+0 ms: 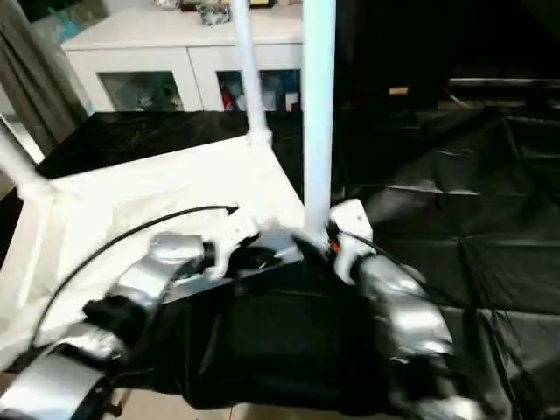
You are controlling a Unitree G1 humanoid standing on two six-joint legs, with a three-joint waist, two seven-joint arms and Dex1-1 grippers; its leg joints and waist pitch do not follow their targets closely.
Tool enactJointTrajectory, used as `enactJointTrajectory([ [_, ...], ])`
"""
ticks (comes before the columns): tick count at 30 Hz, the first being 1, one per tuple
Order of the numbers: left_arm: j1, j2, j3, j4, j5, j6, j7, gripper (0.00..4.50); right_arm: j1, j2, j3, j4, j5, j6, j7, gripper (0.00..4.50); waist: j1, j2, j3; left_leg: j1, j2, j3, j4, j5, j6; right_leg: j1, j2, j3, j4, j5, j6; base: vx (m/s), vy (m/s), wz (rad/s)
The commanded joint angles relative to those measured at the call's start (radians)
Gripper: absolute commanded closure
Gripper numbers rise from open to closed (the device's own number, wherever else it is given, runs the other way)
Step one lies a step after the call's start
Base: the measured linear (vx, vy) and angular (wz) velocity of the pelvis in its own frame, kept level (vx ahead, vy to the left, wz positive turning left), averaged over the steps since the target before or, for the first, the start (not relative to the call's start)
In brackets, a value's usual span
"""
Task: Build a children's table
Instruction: Rotate leg to tighten
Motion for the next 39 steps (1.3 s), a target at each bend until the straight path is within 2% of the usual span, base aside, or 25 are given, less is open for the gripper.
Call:
enactJointTrajectory([
  [1, 0.017, 0.0, -0.019, -0.05, -0.065, -0.023, -0.09, 4.5, 0.011, -0.007, 0.082, -0.038, 0.045, 0.014, 0.135, 0.6, 0.011, -0.037, -0.062, 0.008, 0.05, -0.024, -0.062, -0.188, 0.118, 0.039, -0.06, 0.036, -0.082, -0.223, -0.222, 0.0, 0.0, 0.0],
  [3, 0.023, 0.012, -0.02, -0.061, -0.071, -0.019, -0.117, 4.5, 0.012, -0.023, 0.077, -0.043, 0.049, 0.012, 0.163, 0.6, 0.016, -0.036, -0.062, 0.007, 0.052, -0.023, -0.061, -0.175, 0.121, 0.038, -0.058, 0.035, -0.08, -0.213, -0.226, 0.0, 0.0, 0.0],
  [4, 0.034, 0.048, -0.025, -0.084, -0.076, -0.01, -0.183, 4.5, 0.012, -0.065, 0.064, -0.055, 0.062, 0.01, 0.236, 0.6, 0.019, -0.037, -0.064, 0.006, 0.052, -0.024, -0.06, -0.169, 0.123, 0.042, -0.058, 0.033, -0.077, -0.202, -0.229, 0.0, 0.0, 0.0],
  [6, 0.04, 0.069, -0.03, -0.098, -0.08, 0.004, -0.22, 4.5, 0.012, -0.09, 0.06, -0.065, 0.072, 0.015, 0.279, 0.6, 0.023, -0.032, -0.065, 0.006, 0.056, -0.024, -0.059, -0.156, 0.135, 0.038, -0.056, 0.033, -0.072, -0.171, -0.238, 0.0, 0.0, 0.0],
  [9, 0.041, 0.1, -0.033, -0.11, -0.088, 0.019, -0.272, 4.5, 0.007, -0.13, 0.064, -0.068, 0.084, 0.013, 0.332, 0.6, 0.033, -0.033, -0.067, 0.008, 0.057, -0.023, -0.059, -0.158, 0.129, 0.035, -0.057, 0.033, -0.069, -0.159, -0.244, 0.0, 0.0, 0.0],
  [10, 0.042, 0.104, -0.033, -0.114, -0.09, 0.023, -0.281, 4.5, 0.007, -0.136, 0.066, -0.068, 0.086, 0.013, 0.34, 0.6, 0.037, -0.029, -0.066, 0.01, 0.058, -0.023, -0.059, -0.16, 0.125, 0.033, -0.057, 0.034, -0.069, -0.157, -0.249, 0.0, 0.0, 0.0],
  [11, 0.043, 0.107, -0.032, -0.117, -0.092, 0.027, -0.288, 4.5, 0.006, -0.141, 0.067, -0.068, 0.087, 0.013, 0.347, 0.86, 0.038, -0.03, -0.066, 0.009, 0.057, -0.022, -0.059, -0.162, 0.123, 0.033, -0.057, 0.034, -0.069, -0.157, -0.25, 0.0, 0.0, 0.0],
  [13, 0.047, 0.12, -0.032, -0.126, -0.097, 0.033, -0.305, 4.5, 0.007, -0.153, 0.073, -0.072, 0.091, 0.018, 0.371, 0.86, 0.039, -0.034, -0.065, 0.007, 0.056, -0.023, -0.06, -0.171, 0.116, 0.036, -0.058, 0.034, -0.068, -0.161, -0.249, 0.0, 0.0, 0.0],
  [15, 0.049, 0.123, -0.032, -0.131, -0.101, 0.037, -0.308, 4.5, 0.006, -0.153, 0.073, -0.074, 0.095, 0.023, 0.378, 0.99, 0.038, -0.034, -0.064, 0.007, 0.056, -0.023, -0.061, -0.175, 0.112, 0.035, -0.058, 0.034, -0.069, -0.166, -0.249, 0.0, 0.0, 0.0],
  [16, 0.051, 0.125, -0.031, -0.135, -0.103, 0.041, -0.311, 4.5, 0.006, -0.154, 0.074, -0.075, 0.097, 0.026, 0.383, 1.23, 0.039, -0.036, -0.064, 0.007, 0.055, -0.023, -0.06, -0.175, 0.109, 0.036, -0.059, 0.034, -0.069, -0.171, -0.249, 0.0, 0.0, 0.0],
  [22, 0.054, 0.124, -0.026, -0.131, -0.106, 0.04, -0.304, 4.5, 0.011, -0.142, 0.083, -0.081, 0.096, 0.033, 0.384, 1.63, 0.039, -0.038, -0.064, 0.007, 0.054, -0.023, -0.058, -0.164, 0.108, 0.036, -0.058, 0.034, -0.068, -0.169, -0.247, 0.0, 0.0, 0.0],
  [25, 0.053, 0.115, -0.021, -0.126, -0.105, 0.035, -0.275, 4.5, 0.024, -0.13, 0.083, -0.08, 0.093, 0.029, 0.361, 1.68, 0.038, -0.039, -0.063, 0.008, 0.054, -0.023, -0.058, -0.171, 0.104, 0.035, -0.058, 0.034, -0.069, -0.183, -0.245, 0.0, 0.0, 0.0],
  [27, 0.024, 0.081, -0.016, -0.071, -0.059, 0.01, -0.14, 4.5, 0.022, -0.065, 0.062, -0.022, 0.034, 0.021, 0.182, 1.71, 0.035, -0.04, -0.061, 0.007, 0.053, -0.024, -0.06, -0.175, 0.095, 0.032, -0.057, 0.035, -0.072, -0.202, -0.239, 0.0, 0.0, 0.0],
  [29, 0.0, 0.054, -0.012, -0.028, -0.028, 0.002, -0.045, 4.5, 0.014, -0.013, 0.044, 0.025, -0.007, 0.02, 0.045, 1.72, 0.027, -0.04, -0.054, 0.01, 0.049, -0.025, -0.066, -0.23, 0.059, 0.03, -0.059, 0.034, -0.083, -0.295, -0.218, 0.0, 0.0, 0.0],
  [30, -0.009, 0.042, -0.01, -0.014, -0.021, 0.0, -0.012, 4.5, 0.01, 0.006, 0.039, 0.04, -0.019, 0.022, 0.0, 1.72, 0.02, -0.042, -0.052, 0.011, 0.047, -0.028, -0.07, -0.264, 0.035, 0.031, -0.059, 0.032, -0.088, -0.359, -0.197, 0.0, 0.0, 0.0],
  [33, -0.044, -0.022, 0.011, 0.026, -0.022, 0.01, 0.094, 4.5, -0.007, 0.094, 0.023, 0.102, -0.053, 0.039, -0.17, 1.73, 0.009, -0.046, -0.045, 0.025, 0.045, -0.03, -0.075, -0.345, 0.0, 0.021, -0.058, 0.035, -0.101, -0.469, -0.167, 0.0, 0.0, 0.0],
  [34, -0.05, -0.037, 0.012, 0.03, -0.019, 0.011, 0.115, 4.5, -0.016, 0.123, 0.012, 0.119, -0.054, 0.044, -0.22, 1.73, 0.008, -0.045, -0.047, 0.027, 0.045, -0.032, -0.075, -0.349, -0.003, 0.021, -0.061, 0.036, -0.103, -0.477, -0.163, 0.0, 0.0, 0.0],
  [35, -0.055, -0.051, 0.01, 0.033, -0.016, 0.011, 0.134, 4.5, -0.027, 0.153, -0.003, 0.137, -0.051, 0.05, -0.27, 1.73, 0.005, -0.049, -0.048, 0.022, 0.046, -0.034, -0.077, -0.344, -0.001, 0.025, -0.06, 0.036, -0.103, -0.471, -0.156, 0.0, 0.0, 0.0],
  [36, -0.057, -0.064, 0.007, 0.033, -0.016, 0.012, 0.143, 4.5, -0.037, 0.178, -0.01, 0.151, -0.05, 0.053, -0.305, 1.73, 0.005, -0.047, -0.046, 0.02, 0.046, -0.035, -0.079, -0.344, 0.001, 0.024, -0.06, 0.037, -0.103, -0.47, -0.154, 0.0, 0.0, 0.0],
  [38, -0.055, -0.098, -0.004, 0.021, -0.02, 0.013, 0.158, 4.5, -0.057, 0.23, 0.019, 0.176, -0.068, 0.01, -0.323, 1.73, 0.001, -0.043, -0.047, 0.02, 0.046, -0.036, -0.08, -0.351, -0.001, 0.023, -0.061, 0.038, -0.104, -0.465, -0.15, 0.0, 0.0, 0.0],
  [39, -0.055, -0.099, -0.004, 0.021, -0.02, 0.013, 0.158, 4.5, -0.057, 0.231, 0.02, 0.176, -0.068, 0.009, -0.323, 1.73, 0.0, -0.044, -0.047, 0.019, 0.046, -0.035, -0.08, -0.353, 0.002, 0.022, -0.061, 0.038, -0.105, -0.456, -0.15, 0.0, 0.0, 0.0],
])
